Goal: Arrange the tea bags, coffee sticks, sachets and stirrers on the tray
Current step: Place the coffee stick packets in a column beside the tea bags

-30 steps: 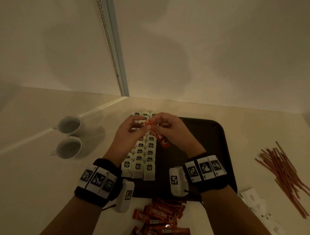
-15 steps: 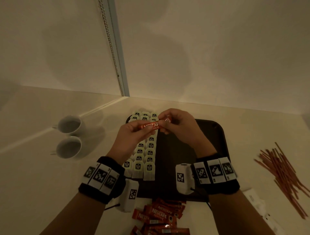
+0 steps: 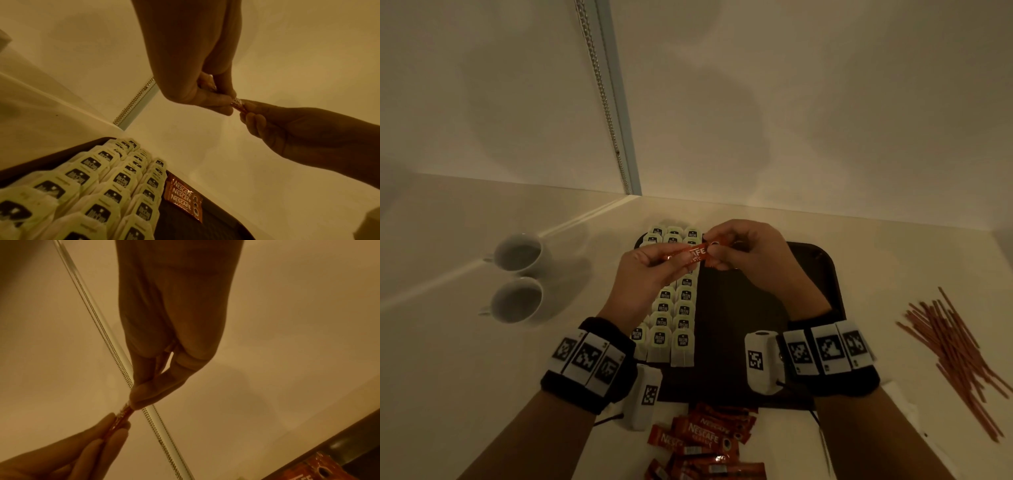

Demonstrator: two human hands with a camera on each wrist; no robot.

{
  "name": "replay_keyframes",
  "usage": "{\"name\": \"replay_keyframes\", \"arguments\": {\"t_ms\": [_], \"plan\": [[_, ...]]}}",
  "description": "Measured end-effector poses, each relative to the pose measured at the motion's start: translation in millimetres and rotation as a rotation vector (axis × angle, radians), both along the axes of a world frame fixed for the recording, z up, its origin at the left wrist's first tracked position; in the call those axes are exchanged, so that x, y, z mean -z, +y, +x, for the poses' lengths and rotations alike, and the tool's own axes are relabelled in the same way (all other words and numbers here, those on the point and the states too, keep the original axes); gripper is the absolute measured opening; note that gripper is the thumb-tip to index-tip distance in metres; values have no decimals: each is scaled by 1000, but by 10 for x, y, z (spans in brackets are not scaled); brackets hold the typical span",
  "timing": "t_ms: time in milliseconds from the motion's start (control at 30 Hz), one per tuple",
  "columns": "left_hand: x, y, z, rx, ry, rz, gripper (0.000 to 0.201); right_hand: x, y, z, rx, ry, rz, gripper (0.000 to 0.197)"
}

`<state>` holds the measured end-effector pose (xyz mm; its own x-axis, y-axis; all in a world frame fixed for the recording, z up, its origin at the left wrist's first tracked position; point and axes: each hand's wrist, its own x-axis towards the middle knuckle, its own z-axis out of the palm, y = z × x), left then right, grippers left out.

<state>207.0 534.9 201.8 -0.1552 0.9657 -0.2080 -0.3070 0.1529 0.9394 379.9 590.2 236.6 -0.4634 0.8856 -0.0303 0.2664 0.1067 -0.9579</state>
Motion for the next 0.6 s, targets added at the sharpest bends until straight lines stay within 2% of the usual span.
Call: {"name": "replay_keyframes", "arguments": {"t_ms": [167,267,367,467,600], "plan": [[8,20,-27,39,49,-65,24,102,77,131,17,-58,33,12],[18,-54,-205,89,233,-62,28,326,190,340,149,-92,-29,9],[6,-223,-425,124,378,-59,19,665,273,576,296,-182,-92,7],[40,-444,-611,85,391,-128,16,1054,286,679,301,-350,-151,10],[183,-769,-808,25,377,-246,20,1307,265,571,295,-405,-195,12]]}}
